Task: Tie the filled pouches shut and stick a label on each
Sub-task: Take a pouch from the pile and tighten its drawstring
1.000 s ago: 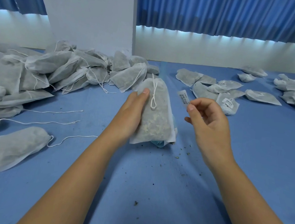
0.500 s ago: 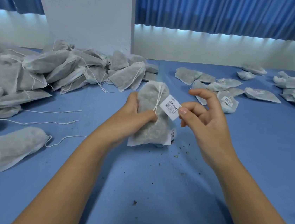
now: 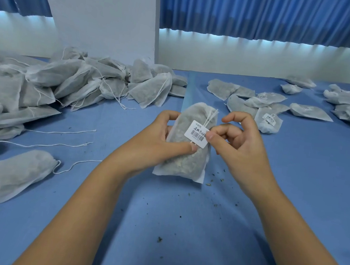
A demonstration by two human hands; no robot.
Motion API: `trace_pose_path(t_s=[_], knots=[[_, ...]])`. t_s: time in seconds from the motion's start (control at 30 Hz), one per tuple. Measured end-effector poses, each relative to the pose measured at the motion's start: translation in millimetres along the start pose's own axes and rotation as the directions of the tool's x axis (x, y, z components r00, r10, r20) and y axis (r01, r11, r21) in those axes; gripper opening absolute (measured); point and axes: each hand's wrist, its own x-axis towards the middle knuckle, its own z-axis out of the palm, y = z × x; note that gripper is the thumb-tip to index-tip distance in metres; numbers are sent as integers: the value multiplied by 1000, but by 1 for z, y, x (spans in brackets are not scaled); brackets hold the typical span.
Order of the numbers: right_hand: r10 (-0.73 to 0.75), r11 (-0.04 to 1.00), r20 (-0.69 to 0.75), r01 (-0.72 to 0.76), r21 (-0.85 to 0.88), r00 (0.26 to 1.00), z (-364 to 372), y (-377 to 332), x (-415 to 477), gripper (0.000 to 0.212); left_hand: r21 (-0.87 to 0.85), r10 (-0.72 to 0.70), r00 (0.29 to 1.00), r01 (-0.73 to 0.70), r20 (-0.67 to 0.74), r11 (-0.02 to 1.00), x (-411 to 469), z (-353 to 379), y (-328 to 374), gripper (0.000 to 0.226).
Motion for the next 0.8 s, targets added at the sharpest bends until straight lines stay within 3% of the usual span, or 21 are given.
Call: trace_pose_path(t_s=[0.23,0.37,0.5,0.57,0.63,0.73,0.8], knots=[[-7,998,-106,0,-62,994,4,1,-1,34,24,7,1000,-7,-18,1000,-1,4,1,60],[-43,996,-127,33,-81,991,6,2,-2,36,58,7,990,1,-138,998,-2,14,7,57],[-69,990,-161,49,-129,984,9,5,-3,39,43,33,958,-22,-286,999,-1,21,10,25],[-62,987,-194,31,-157,979,9,7,-3,38,-4,30,952,-33,-306,999,0,23,8,21],[22,991,-198,-47,-124,980,8,6,-2,36,-67,18,949,-41,-315,997,0,23,8,21],[230,972,-105,-223,76,967,4,5,1,25,-135,22,961,-61,-275,989,1,23,7,21],[275,949,-65,-261,177,959,2,5,2,20,-142,21,971,-56,-239,988,2,23,6,21]])
